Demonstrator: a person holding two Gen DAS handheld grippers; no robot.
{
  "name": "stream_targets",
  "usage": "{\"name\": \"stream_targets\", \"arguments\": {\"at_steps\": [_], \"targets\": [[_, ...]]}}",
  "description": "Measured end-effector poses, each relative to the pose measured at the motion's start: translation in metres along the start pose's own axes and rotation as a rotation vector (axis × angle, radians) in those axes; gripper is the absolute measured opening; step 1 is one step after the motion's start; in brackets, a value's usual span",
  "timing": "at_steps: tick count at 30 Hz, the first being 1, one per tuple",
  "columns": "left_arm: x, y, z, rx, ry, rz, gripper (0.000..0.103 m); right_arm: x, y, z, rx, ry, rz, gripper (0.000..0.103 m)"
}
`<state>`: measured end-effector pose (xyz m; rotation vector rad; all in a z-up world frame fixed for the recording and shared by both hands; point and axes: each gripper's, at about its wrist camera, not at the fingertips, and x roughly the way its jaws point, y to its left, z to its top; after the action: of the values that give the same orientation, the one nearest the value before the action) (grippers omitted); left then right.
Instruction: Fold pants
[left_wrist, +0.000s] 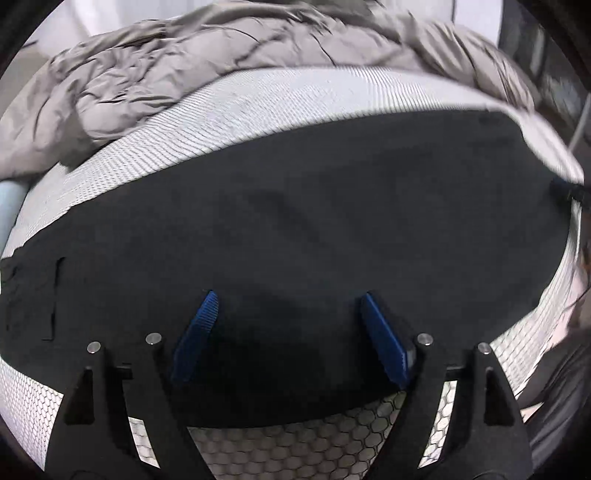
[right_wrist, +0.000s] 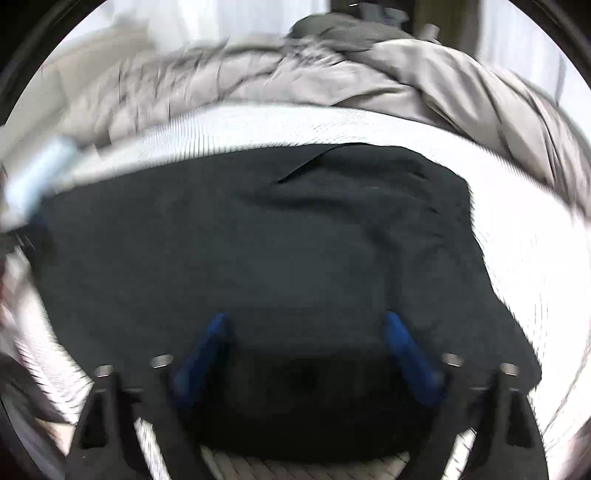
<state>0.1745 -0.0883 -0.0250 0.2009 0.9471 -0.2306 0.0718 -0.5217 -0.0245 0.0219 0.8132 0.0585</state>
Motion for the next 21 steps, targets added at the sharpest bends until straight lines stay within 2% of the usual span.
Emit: {"name": "stream_targets", "arguments": {"at_steps": [1, 2, 3, 5, 7, 9, 11, 13, 15, 16, 17, 19, 21], "targets": [[0.002, -0.004, -0.010, -0.002, -0.003, 0.009, 0.080, -0.009, -0.011, -0.005, 0.044, -0.018, -0.060, 0.081], [0.003, -0.003, -0.011, -0.009, -0.005, 0.009, 0.080, -0.014, -0.019, -0.009, 0.082, -0.024, -0.084, 0.084], [0.005, -0.002, -0.011, -0.020, -0.004, 0.003, 0.080, -0.022, -0.031, -0.016, 0.144, -0.042, -0.065, 0.084], [-0.003, -0.002, -0.012, -0.058, -0.018, -0.033, 0.080, -0.044, -0.057, -0.032, 0.311, -0.119, 0.061, 0.084], [-0.018, 0.001, -0.006, -0.076, -0.075, -0.117, 0.080, -0.055, -0.074, -0.044, 0.418, -0.155, 0.114, 0.084], [-0.032, -0.011, -0.010, -0.057, -0.102, -0.184, 0.081, -0.051, -0.086, -0.052, 0.504, -0.128, 0.187, 0.084], [-0.030, -0.029, -0.012, -0.003, -0.087, -0.223, 0.081, -0.034, -0.095, -0.056, 0.597, -0.075, 0.258, 0.084], [-0.017, -0.047, -0.013, 0.067, -0.036, -0.188, 0.081, -0.022, -0.103, -0.053, 0.661, -0.084, 0.300, 0.084], [-0.007, -0.059, -0.017, 0.101, -0.020, -0.134, 0.083, -0.017, -0.108, -0.045, 0.723, -0.155, 0.317, 0.083], [-0.008, -0.061, -0.019, 0.094, -0.028, -0.136, 0.084, -0.015, -0.110, -0.041, 0.752, -0.189, 0.320, 0.073], [-0.011, -0.060, -0.019, 0.079, -0.026, -0.153, 0.084, -0.011, -0.111, -0.037, 0.776, -0.203, 0.318, 0.049], [-0.016, -0.053, -0.018, 0.051, -0.026, -0.166, 0.084, -0.002, -0.109, -0.026, 0.798, -0.198, 0.259, 0.020], [-0.013, -0.035, -0.012, 0.029, -0.037, -0.145, 0.084, -0.006, -0.093, -0.013, 0.760, -0.225, 0.186, 0.016]]}}
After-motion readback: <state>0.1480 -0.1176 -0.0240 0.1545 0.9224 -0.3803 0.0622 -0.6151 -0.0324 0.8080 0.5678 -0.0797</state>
